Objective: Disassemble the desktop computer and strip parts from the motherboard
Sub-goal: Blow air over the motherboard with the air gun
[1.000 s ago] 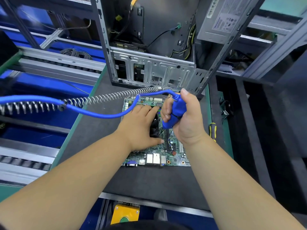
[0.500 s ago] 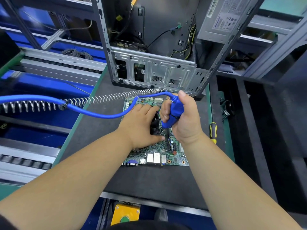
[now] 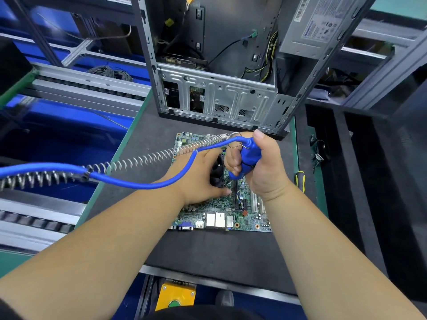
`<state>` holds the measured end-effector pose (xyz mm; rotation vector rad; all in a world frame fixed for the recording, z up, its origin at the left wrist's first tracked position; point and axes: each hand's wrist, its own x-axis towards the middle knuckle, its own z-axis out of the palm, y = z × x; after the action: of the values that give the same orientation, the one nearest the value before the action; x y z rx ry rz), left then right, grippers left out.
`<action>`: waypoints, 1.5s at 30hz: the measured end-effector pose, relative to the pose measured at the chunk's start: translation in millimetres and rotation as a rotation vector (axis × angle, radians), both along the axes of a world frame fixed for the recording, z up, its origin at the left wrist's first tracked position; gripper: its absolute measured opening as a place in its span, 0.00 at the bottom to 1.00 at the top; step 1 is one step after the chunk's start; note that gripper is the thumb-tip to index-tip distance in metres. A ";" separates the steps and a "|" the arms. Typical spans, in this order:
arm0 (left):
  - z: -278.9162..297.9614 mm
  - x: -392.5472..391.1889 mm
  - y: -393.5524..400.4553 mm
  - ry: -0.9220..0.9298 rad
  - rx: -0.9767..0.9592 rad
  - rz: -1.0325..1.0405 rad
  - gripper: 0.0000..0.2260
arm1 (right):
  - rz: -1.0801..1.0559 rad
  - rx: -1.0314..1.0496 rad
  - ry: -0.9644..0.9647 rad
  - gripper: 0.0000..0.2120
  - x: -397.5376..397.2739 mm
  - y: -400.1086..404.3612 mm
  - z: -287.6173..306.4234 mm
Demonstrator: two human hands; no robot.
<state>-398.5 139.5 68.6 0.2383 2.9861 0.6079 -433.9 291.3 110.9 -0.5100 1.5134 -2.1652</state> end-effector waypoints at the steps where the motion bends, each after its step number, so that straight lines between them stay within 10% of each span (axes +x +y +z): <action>1: -0.8 0.6 -0.1 -0.030 0.013 0.004 0.31 | 0.006 -0.004 0.017 0.20 0.8 -0.4 -1.4; 18: 9.3 -5.0 11.5 -0.057 -0.014 -0.009 0.17 | -0.070 0.093 0.052 0.16 6.8 -11.1 -6.4; 24: 9.9 -9.8 10.8 -0.060 -0.152 -0.032 0.33 | -0.129 -0.059 -0.093 0.21 3.1 2.8 -3.3; 45: 12.0 -4.9 23.1 -0.092 -0.169 0.015 0.32 | -0.193 0.057 -0.067 0.21 8.2 2.5 1.8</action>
<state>-403.4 162.6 80.6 0.1712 2.9307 0.3543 -425.7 293.8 112.8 -0.2795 1.6410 -2.2503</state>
